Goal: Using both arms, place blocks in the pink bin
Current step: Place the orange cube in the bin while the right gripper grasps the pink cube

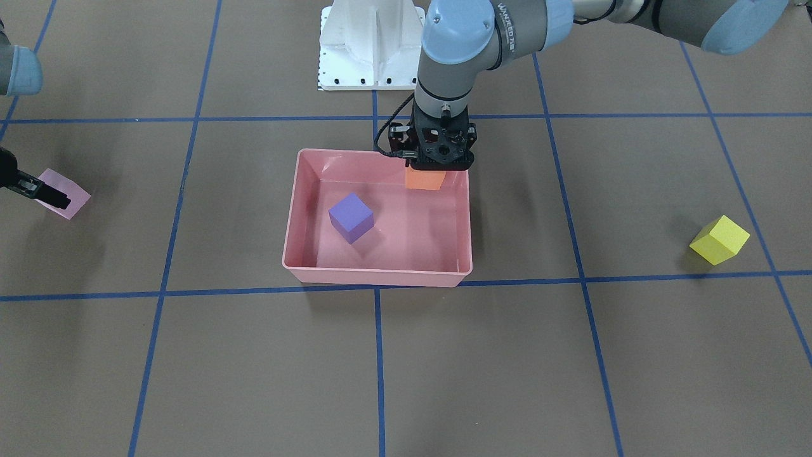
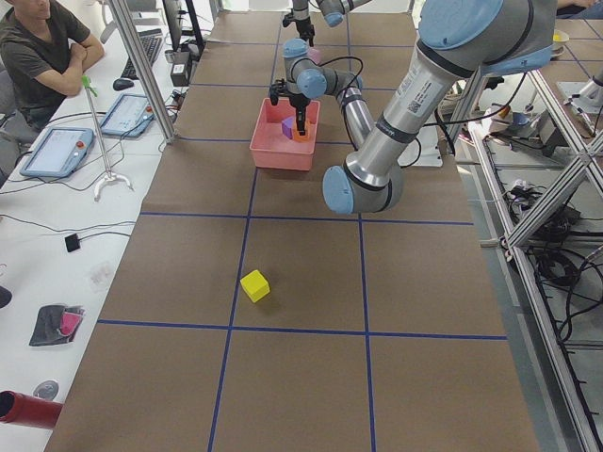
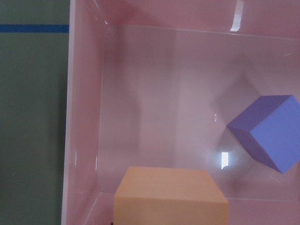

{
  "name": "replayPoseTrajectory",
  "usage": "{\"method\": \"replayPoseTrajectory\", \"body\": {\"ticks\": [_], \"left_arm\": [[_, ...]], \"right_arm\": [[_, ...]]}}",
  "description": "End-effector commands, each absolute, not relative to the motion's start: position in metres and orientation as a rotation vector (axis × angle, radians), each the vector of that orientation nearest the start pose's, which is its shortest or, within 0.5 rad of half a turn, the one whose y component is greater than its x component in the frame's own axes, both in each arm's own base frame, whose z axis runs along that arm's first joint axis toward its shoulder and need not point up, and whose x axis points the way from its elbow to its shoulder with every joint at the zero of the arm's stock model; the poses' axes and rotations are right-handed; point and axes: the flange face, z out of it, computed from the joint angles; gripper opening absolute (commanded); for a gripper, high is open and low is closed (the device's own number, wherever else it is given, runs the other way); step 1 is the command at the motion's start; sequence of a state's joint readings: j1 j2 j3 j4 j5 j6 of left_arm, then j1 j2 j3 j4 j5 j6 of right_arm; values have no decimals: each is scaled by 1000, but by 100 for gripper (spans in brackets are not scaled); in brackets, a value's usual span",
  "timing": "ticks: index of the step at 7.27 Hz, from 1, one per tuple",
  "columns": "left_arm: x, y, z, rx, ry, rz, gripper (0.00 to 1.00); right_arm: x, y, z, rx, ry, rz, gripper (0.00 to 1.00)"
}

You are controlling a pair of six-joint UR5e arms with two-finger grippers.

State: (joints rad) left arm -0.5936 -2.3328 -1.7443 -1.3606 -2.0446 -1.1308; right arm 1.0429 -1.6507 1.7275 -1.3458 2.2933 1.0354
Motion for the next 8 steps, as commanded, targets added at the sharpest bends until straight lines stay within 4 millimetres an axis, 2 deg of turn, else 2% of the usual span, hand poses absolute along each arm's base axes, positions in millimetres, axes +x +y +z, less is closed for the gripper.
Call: {"method": "replayPoseTrajectory", "body": {"ticks": [1,2,3,5,6,7,8], "left_arm": [[506,-437,158,-47,831,36,0],[514,-433,161,-26,813,38,0],[517,-432,162,-27,807,39,1],[524,-433,168,-29,807,43,30],[525,-434,169,-28,809,45,77],[524,-434,168,-26,809,45,96],[523,-434,167,-22,812,47,98]], "right_arm": [[-174,-429,609,-292,-724,372,100],[-174,-427,613,-297,-722,372,100],[-184,-423,615,-304,-716,350,100],[-192,-418,616,-314,-710,332,100],[-194,-417,617,-315,-707,327,100],[-193,-413,620,-323,-703,328,98],[-193,-413,620,-324,-705,330,64]]}}
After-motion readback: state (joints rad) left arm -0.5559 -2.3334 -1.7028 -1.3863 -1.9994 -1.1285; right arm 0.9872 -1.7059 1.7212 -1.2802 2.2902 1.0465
